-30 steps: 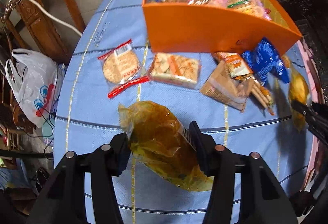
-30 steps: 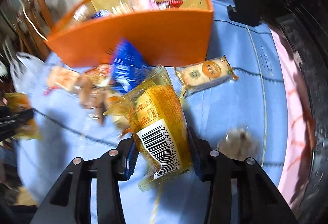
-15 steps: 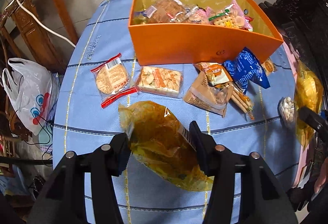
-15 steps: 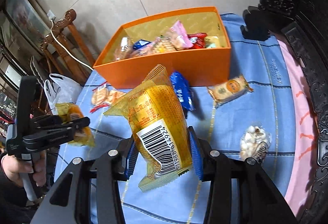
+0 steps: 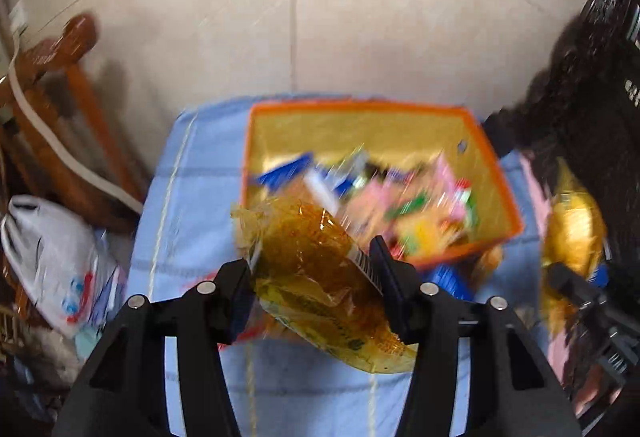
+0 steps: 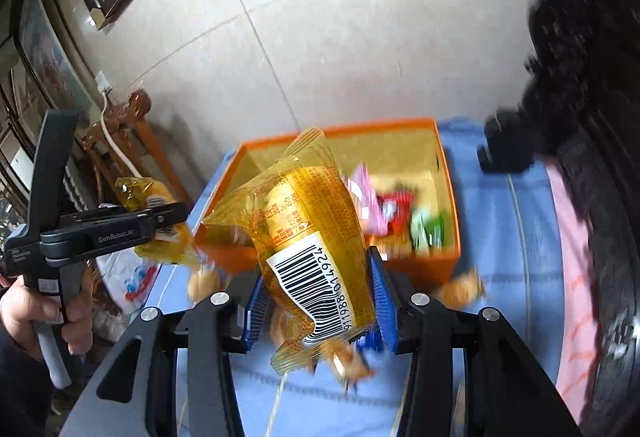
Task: Organize snacks
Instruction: 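Lower both yellow bags into the orange box and open both tools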
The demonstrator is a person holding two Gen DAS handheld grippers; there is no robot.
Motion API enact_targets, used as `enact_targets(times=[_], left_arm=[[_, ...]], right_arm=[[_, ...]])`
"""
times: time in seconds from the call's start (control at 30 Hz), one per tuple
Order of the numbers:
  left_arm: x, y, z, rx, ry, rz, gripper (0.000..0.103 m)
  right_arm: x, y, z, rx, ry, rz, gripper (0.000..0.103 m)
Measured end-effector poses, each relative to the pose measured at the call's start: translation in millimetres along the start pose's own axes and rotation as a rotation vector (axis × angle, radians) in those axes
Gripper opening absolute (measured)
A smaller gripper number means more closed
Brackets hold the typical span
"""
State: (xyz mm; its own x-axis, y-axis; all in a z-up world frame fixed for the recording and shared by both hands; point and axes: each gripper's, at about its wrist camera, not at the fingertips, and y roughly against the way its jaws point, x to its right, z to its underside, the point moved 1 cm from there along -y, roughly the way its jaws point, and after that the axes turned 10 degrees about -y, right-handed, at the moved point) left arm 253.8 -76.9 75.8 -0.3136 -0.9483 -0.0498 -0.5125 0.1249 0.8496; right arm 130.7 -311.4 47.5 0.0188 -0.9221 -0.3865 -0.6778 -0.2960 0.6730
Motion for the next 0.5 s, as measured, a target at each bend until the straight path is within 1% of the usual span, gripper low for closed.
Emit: enact_targets(times=[0.07, 0.13, 0.23, 0.27, 0.3, 0.33, 0.37, 0.4, 0.43, 0.47, 0.5], left_arm=[[4.7, -9.4, -16.2, 0.011, -0.007, -0.003, 0.052], [8.5, -28.4, -32.0, -0.009, -0.015, -0.007, 0.052], [8.6, -52.4, -46.9, -0.009, 0.016, 0.006, 0.055], [8.6, -58.8, -51.8, 0.006, 0.028, 0.003, 0.070], [7.9, -65.4, -55.5, 0.019, 0.037, -0.039, 0.096], [7.6, -68.9, -57.7, 0.033, 0.042, -0.104, 0.099], [7.7, -68.6, -58.3, 0.043, 0.038, -0.136, 0.099], [8.4, -69.2, -55.0, 0.044, 0.018, -0.151, 0.099], [9.4, -70.2, -51.7, 0.039, 0.001, -0.141, 0.099], [10.2, -71.1, -47.8, 0.030, -0.013, -0.130, 0.099], [10.1, -72.5, -41.6, 0.015, -0.022, -0.124, 0.099]], right_arm=[[-3.8, -12.1, -15.5, 0.005, 0.003, -0.001, 0.046], [-5.9, -27.5, -28.3, 0.011, 0.000, 0.009, 0.046], [-5.4, -50.8, -40.4, 0.022, -0.016, 0.030, 0.046], [-2.9, -57.3, -44.9, 0.038, -0.033, 0.038, 0.050], [-0.2, -62.2, -47.2, 0.049, -0.049, 0.051, 0.068], [4.9, -67.4, -49.4, 0.056, -0.077, 0.082, 0.074], [10.4, -69.8, -49.4, 0.050, -0.108, 0.096, 0.074], [14.6, -69.8, -47.8, 0.040, -0.126, 0.074, 0.074], [18.5, -69.2, -46.0, 0.031, -0.137, 0.046, 0.075], [21.8, -67.9, -41.8, 0.025, -0.141, 0.039, 0.076], [27.2, -66.6, -34.1, 0.014, -0.142, 0.057, 0.077]])
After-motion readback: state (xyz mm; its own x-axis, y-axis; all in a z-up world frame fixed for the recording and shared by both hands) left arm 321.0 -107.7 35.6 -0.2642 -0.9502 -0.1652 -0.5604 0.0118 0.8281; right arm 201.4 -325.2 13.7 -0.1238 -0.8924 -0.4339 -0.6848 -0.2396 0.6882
